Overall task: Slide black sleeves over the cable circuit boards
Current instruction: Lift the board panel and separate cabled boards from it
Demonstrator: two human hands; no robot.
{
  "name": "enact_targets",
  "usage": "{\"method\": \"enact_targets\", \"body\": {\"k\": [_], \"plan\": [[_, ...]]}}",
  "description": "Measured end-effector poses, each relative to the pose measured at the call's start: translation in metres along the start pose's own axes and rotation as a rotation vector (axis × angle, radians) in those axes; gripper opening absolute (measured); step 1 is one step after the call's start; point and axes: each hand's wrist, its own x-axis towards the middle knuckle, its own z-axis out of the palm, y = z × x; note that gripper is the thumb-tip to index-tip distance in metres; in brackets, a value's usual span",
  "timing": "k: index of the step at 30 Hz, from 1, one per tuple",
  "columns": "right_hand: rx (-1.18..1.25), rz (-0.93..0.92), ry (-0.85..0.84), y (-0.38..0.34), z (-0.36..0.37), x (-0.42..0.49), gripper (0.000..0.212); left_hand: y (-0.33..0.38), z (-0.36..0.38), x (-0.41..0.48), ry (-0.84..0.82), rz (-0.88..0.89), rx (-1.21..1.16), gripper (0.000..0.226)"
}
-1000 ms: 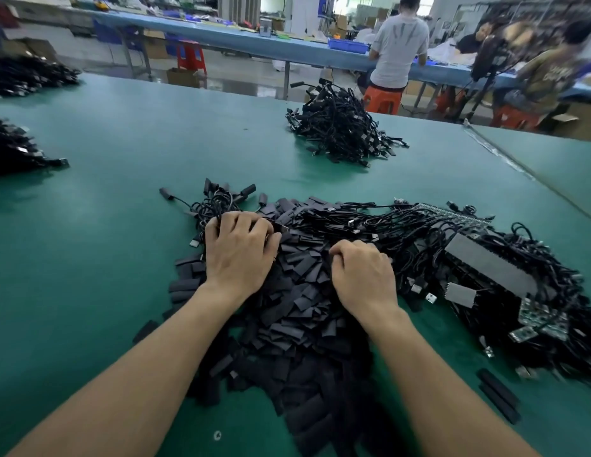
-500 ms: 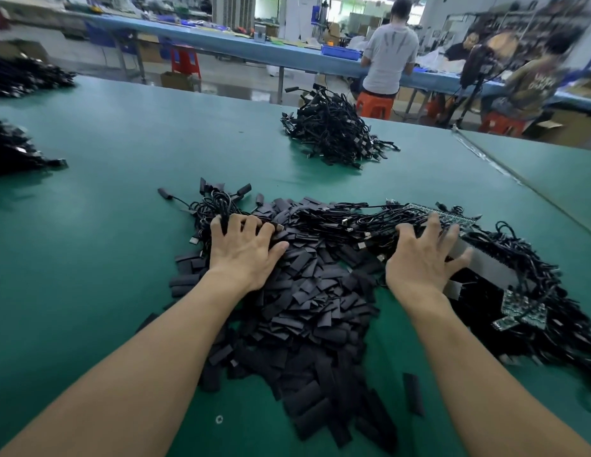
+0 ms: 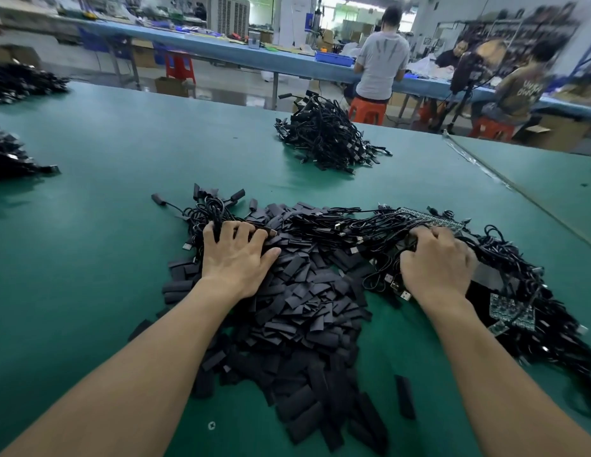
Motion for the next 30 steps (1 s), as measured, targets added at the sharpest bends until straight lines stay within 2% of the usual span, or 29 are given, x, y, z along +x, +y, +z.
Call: {"method": "enact_targets", "body": {"k": [3,5,7,9,13,17,20,22,23,26,27,28,30], "plan": [[0.002,0.064,-0.064,0.007,0.000,-0.004,0.042,0.000,0.000,-0.001,0.000,-0.001,-0.008,0.054],[-0.004,0.012,-0.102,0.009,0.002,-0.004,0.043,0.000,0.001,-0.001,0.002,0.000,-0.010,0.055],[-0.047,-0.047,-0.122,0.012,0.004,-0.006,0.054,0.000,0.000,-0.001,0.000,0.001,-0.007,0.055],[-0.031,-0.072,-0.057,0.012,0.006,-0.008,0.061,0.000,0.000,-0.002,-0.004,-0.001,-0.007,0.055],[0.090,-0.081,0.072,0.009,0.003,-0.008,0.062,0.001,-0.001,-0.002,-0.007,-0.002,0.001,0.055],[0.187,-0.112,0.167,0.010,-0.012,0.013,0.056,0.002,-0.001,-0.003,-0.002,-0.002,0.001,0.055],[0.261,-0.094,0.176,0.010,-0.034,0.034,0.052,0.002,0.000,-0.003,0.007,-0.006,-0.002,0.054],[0.234,-0.070,0.127,0.008,-0.047,0.044,0.050,0.002,0.001,-0.003,0.012,-0.011,-0.005,0.054],[0.197,-0.062,0.049,0.005,-0.051,0.047,0.048,0.003,0.001,-0.003,0.013,-0.013,-0.007,0.054],[0.131,-0.092,-0.368,-0.006,-0.056,0.051,0.029,0.002,0.001,-0.004,0.028,-0.015,-0.010,0.054],[0.133,-0.095,-0.432,-0.009,-0.056,0.052,0.022,0.002,0.001,-0.004,0.032,-0.013,-0.009,0.054],[0.149,-0.085,-0.428,-0.010,-0.055,0.054,0.016,0.002,0.002,-0.004,0.036,-0.013,-0.009,0.054],[0.173,-0.037,-0.285,-0.010,-0.046,0.059,0.021,0.002,0.002,-0.004,0.042,-0.016,-0.013,0.054]]}}
